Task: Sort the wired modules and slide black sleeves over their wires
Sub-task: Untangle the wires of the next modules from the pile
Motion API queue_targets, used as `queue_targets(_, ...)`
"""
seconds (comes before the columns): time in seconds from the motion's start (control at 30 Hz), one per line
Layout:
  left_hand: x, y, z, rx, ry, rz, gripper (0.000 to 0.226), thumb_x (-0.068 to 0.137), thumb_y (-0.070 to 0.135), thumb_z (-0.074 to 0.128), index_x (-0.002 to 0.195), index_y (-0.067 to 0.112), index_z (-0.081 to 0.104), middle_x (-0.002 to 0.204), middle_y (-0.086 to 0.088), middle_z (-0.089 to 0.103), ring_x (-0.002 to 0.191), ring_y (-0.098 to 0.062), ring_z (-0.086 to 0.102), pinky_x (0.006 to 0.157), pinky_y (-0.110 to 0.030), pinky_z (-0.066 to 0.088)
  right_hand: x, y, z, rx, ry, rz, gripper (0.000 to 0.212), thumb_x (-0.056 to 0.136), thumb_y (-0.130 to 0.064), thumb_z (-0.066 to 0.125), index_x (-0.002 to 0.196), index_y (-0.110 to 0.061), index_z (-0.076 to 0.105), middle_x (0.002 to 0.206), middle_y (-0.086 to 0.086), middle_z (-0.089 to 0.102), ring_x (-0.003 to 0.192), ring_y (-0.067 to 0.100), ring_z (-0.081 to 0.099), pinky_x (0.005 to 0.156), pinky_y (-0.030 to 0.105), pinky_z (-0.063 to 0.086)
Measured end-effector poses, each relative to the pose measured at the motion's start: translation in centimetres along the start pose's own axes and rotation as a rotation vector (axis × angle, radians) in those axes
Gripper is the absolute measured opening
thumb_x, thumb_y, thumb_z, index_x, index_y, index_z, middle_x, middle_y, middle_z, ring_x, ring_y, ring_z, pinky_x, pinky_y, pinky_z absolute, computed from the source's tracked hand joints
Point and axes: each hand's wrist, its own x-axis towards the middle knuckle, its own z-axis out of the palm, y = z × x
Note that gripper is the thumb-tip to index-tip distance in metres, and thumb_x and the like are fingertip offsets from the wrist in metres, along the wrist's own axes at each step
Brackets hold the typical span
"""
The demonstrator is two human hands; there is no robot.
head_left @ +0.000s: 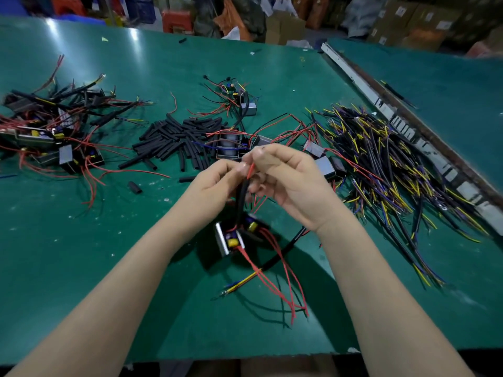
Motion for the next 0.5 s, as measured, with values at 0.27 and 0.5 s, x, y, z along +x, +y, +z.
queue_targets(0.27,0.0,0.3,-0.5,-0.327,-0.061,-0.083,0.017,0.092,0.024,0.051,0.089,0.016,0.066,0.078,0.003,0.071,0.062,-0.005,0.061,0.057,-0.015,0.045,0.1,-0.7,-1.8,-0.071,0.136,-0.033,0.014,0.089,-0.022,0.057,0.083,-0.015,0.067,0.072,-0.003,0.068,0.060,0.011,0.057,0.051,0.016,0.043)
queue_targets(0.5,-0.4,0.1,0.5,-0.294,-0.008,-0.030,0.028,0.069,0.037,0.064,0.091,0.021,0.058,0.083,0.007,0.067,0.071,-0.004,0.060,0.057,-0.016,0.045,0.2,0.6,-0.2,-0.150,0.174,-0.074,0.008,0.088,-0.018,0.060,0.086,-0.014,0.067,0.071,-0.005,0.069,0.061,0.006,0.061,0.051,0.018,0.049)
